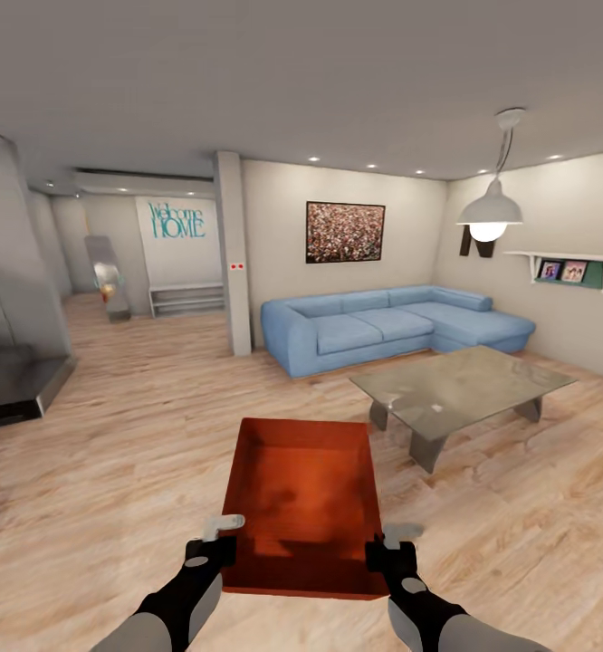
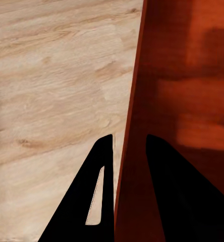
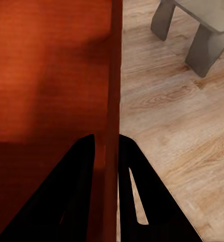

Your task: Move the two storage containers from the living room to the garage. In the garage, place one container on the floor and stack the other container on top of it (either order is fine).

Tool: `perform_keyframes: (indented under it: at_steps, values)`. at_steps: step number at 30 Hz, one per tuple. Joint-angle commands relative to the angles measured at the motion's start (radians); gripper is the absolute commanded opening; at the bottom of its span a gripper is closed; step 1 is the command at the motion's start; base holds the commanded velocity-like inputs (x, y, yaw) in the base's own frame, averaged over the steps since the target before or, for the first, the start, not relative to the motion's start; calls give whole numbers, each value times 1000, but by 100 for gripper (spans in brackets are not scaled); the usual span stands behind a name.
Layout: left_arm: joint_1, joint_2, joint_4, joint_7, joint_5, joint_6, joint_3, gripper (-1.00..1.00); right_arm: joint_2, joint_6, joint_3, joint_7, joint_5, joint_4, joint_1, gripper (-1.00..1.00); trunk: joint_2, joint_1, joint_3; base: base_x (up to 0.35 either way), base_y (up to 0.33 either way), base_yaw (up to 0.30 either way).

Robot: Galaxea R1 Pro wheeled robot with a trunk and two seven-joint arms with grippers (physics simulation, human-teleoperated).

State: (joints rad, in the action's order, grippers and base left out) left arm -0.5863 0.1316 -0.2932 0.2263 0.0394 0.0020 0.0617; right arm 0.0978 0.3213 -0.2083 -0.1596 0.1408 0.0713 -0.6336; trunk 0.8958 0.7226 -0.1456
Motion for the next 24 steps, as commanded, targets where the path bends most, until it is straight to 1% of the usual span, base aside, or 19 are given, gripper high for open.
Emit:
perform_keyframes:
  at_steps: [1,4,7,13,16,24]
  values:
    - [-1,-3,0,11,11,1,26,-100,-3,9,33,-6,19,1,-1,-100,1,0,-1,-294,0,300]
    - [0,-3,0,11,11,0,26,-100,-3,9,33,-6,19,1,-1,-100,1,0,-1,-213,0,300]
    - [-1,-3,0,11,11,0,26,-100,-3,9,33,-6,19,1,-1,-100,1,0,-1,-65,0,233]
    - [-1,-3,0,12,11,1,25,-100,-3,9,32,-6,19,1,-1,-100,1,0,-1,8,0,40]
    - [0,-4,0,11,11,1,24,-100,-3,9,32,-6,18,1,-1,-100,1,0,-1,215,0,2]
    - [0,-4,0,11,10,1,24,-100,-1,9,32,-6,17,1,-1,-100,1,0,-1,309,0,0]
